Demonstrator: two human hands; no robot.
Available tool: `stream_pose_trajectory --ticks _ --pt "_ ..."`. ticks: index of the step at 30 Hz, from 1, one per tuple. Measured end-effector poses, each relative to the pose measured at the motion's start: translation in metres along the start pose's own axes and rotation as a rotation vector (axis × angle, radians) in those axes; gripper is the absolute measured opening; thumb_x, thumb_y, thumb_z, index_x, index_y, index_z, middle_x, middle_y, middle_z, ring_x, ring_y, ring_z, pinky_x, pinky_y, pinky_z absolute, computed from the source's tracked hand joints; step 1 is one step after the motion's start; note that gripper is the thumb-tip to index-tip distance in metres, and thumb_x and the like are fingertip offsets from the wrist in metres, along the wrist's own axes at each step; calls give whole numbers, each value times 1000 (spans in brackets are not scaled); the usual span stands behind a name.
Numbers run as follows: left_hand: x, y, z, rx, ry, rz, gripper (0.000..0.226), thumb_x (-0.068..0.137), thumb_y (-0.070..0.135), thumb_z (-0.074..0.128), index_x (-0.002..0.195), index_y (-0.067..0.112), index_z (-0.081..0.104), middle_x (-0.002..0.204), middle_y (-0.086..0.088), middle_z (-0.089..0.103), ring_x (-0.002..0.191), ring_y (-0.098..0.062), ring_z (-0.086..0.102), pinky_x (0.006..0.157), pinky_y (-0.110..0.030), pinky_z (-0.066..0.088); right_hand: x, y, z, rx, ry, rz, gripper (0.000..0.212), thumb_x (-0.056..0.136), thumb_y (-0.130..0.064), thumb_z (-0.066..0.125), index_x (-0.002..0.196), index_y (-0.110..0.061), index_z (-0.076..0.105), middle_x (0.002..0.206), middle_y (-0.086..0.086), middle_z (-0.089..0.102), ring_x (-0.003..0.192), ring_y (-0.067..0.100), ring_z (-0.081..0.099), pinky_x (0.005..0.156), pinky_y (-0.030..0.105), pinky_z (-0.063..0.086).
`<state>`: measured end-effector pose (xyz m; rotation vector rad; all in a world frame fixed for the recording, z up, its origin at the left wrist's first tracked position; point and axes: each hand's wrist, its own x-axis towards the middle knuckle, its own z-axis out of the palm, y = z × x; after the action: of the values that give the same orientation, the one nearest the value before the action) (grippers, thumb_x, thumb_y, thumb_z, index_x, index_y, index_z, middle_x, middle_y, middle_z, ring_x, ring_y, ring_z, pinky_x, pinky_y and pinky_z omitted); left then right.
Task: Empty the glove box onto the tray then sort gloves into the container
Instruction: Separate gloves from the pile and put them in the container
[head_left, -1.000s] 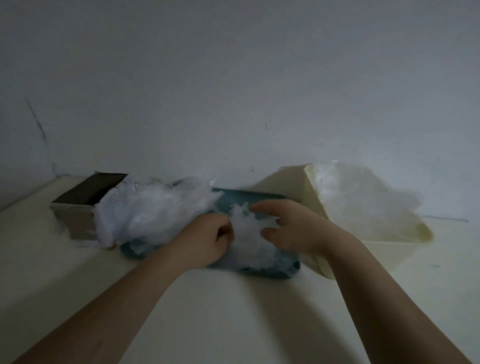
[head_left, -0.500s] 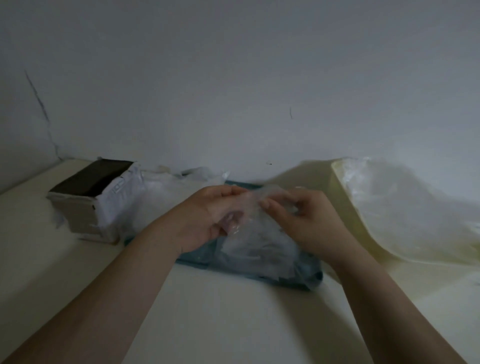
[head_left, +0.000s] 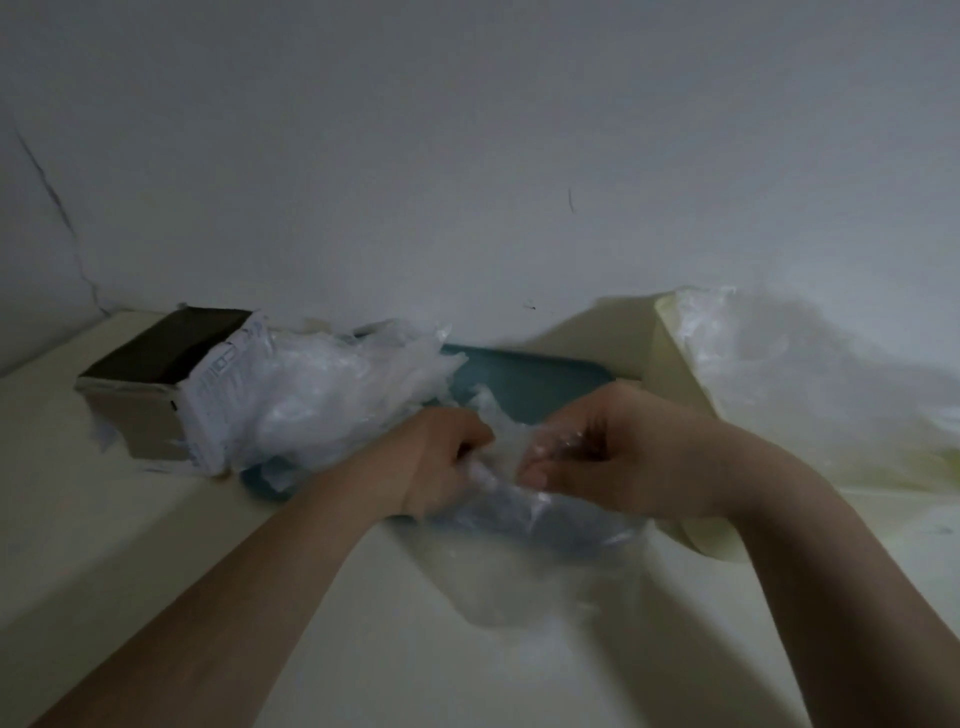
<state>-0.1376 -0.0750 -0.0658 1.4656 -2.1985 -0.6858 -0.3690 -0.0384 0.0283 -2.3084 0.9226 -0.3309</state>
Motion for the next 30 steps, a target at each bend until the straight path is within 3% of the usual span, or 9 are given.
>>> stream_pose_trajectory --ticks 2,6,12,16,21,24,26,28,30 --pt "-6 1 -5 -76 63 20 11 96 27 69 90 24 78 85 12 74 78 0 67 72 -17 48 -6 -7 -3 -13 -92 4 33 96 -24 72 86 -55 74 85 -20 76 77 -1 70 75 17 52" --pt "-10 9 -27 -486 231 -79 23 97 21 69 76 25 76 67 10 70 62 -1 58 66 -20 46 -8 -7 -6 -220 -132 94 11 96 -33 70 97 -37 80 93 -24 73 87 -6 68 78 10 49" --pt "-17 23 -49 -1018 214 -193 11 76 7 73 82 -1 68 81 -15 65 75 -27 61 70 -33 50 -7 2 -5 -148 316 -39 17 85 -48 67 92 -40 81 156 -19 41 141 0 42 117 38 41" --pt "-15 19 -46 -1087 60 -159 12 78 0 69 71 6 75 74 -10 73 65 -21 70 58 -25 55 -10 -8 -9 -216 383 -158 11 87 -40 71 91 -36 82 169 -19 18 157 7 10 124 43 20" --pt "-17 14 -40 -1146 -14 -173 16 71 19 79 84 10 77 87 -9 74 73 -17 71 72 -27 55 2 -3 3 -74 438 -101 5 90 -21 77 87 -23 80 118 -8 68 111 7 65 96 29 50" --pt "-18 21 -45 -1315 52 -198 9 83 22 77 85 15 83 95 -12 78 84 -24 77 88 -38 49 11 7 8 -80 526 -12 13 91 -21 75 81 -14 74 83 0 70 80 14 67 77 35 50" --pt "-17 28 -50 -1429 84 -238 49 86 52 66 81 6 83 97 -18 78 85 -31 77 85 -44 60 12 13 7 -89 557 56 21 93 -25 72 76 -11 70 73 4 67 72 19 64 70 34 50" --pt "-20 35 -52 -1365 62 -228 71 86 67 52 92 3 83 107 -21 77 92 -32 77 80 -43 63 12 16 6 -72 566 116 28 93 -27 70 73 -8 66 68 10 64 66 24 61 65 37 48" --pt "-23 32 -48 -1142 111 -181 56 92 59 52 103 13 83 111 -16 77 91 -24 75 78 -37 56 12 18 6 -36 573 169 33 93 -30 69 73 -5 64 68 16 63 67 31 60 62 40 47"
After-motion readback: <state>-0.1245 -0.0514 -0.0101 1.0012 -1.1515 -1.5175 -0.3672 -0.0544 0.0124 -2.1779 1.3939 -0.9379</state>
